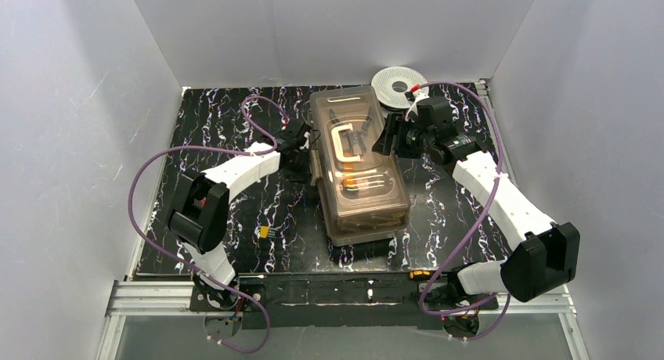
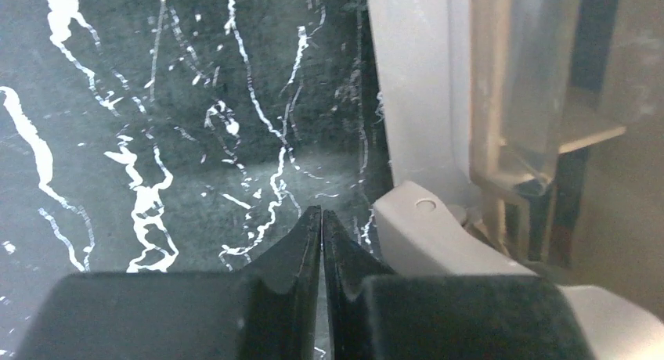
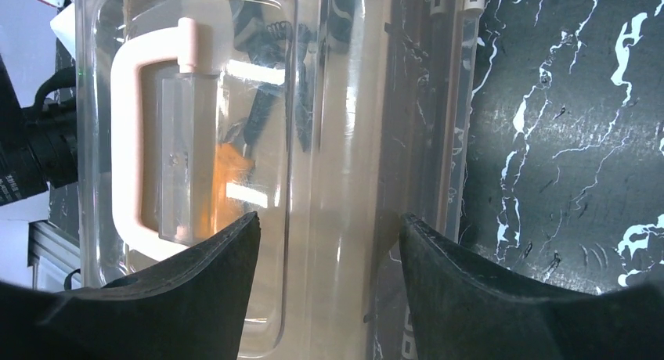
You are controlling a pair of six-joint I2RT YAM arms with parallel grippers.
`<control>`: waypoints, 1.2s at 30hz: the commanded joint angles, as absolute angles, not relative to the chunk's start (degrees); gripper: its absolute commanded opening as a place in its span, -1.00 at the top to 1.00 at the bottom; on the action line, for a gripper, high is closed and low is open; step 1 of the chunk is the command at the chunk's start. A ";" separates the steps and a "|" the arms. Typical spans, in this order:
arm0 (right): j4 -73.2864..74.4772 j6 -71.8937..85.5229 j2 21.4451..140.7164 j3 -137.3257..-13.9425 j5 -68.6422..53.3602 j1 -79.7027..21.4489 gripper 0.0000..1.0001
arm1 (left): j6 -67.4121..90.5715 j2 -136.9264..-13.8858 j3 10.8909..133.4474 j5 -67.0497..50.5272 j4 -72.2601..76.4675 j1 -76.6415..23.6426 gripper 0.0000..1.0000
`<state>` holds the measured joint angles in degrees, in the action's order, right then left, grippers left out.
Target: Pack the tool kit
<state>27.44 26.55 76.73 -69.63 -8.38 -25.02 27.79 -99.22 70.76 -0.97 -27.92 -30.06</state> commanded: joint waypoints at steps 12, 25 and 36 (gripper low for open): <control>27.15 26.61 78.53 -69.52 -14.91 -27.61 -0.40 | 31.45 -100.29 70.64 1.83 -28.43 -34.28 0.91; 18.27 32.08 79.02 -62.48 -23.53 -27.68 -0.38 | 38.14 -93.10 58.21 -15.80 2.74 -34.19 0.91; 18.08 32.28 77.96 -60.78 -23.08 -27.69 -0.37 | 40.94 -100.11 55.61 -18.02 7.03 -34.19 0.97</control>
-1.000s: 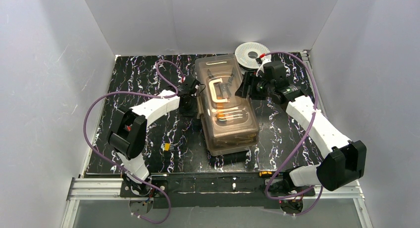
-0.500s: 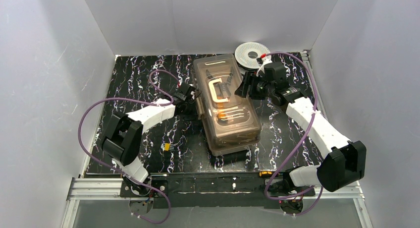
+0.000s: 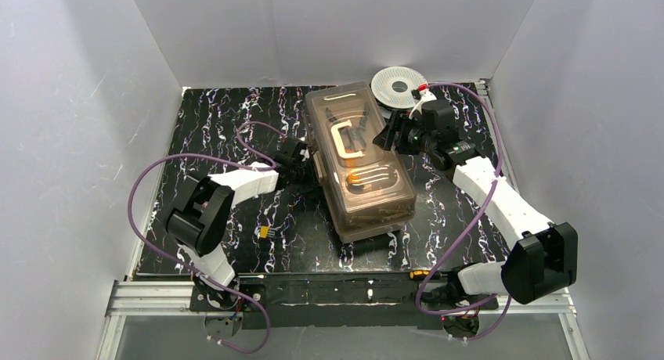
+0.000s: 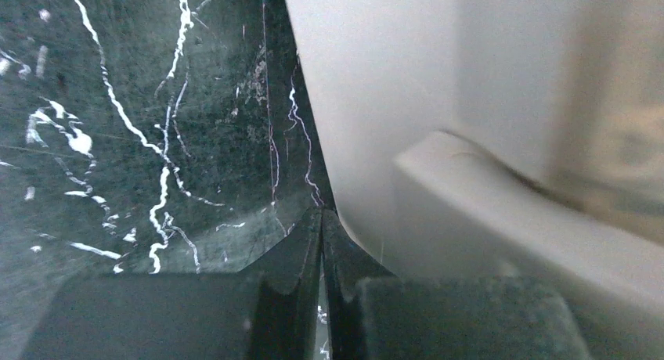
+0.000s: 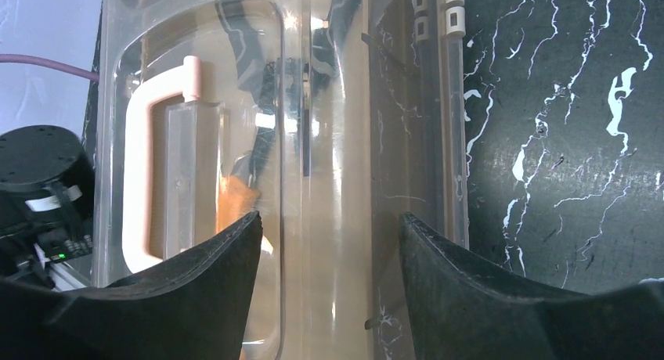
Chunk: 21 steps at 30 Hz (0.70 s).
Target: Pack the tool kit
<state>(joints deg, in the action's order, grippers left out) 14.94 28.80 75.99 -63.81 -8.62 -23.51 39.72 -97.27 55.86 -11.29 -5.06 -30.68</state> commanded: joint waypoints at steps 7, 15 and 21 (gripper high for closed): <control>15.95 36.43 73.92 -59.17 -16.27 -23.80 -0.38 | 34.01 -93.12 67.12 -12.21 -10.95 -33.60 0.84; 8.28 35.63 72.88 -43.19 -31.31 -3.98 -0.17 | 32.20 -92.47 72.39 -15.35 -9.36 -40.16 0.79; 10.94 33.22 70.91 -43.15 -30.04 -0.63 -0.17 | 31.96 -96.15 76.64 -16.48 -9.32 -43.77 0.79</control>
<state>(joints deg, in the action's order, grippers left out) -1.76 38.26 69.95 -46.46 -28.69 -0.84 31.42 -95.53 70.57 -7.40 -16.78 -38.35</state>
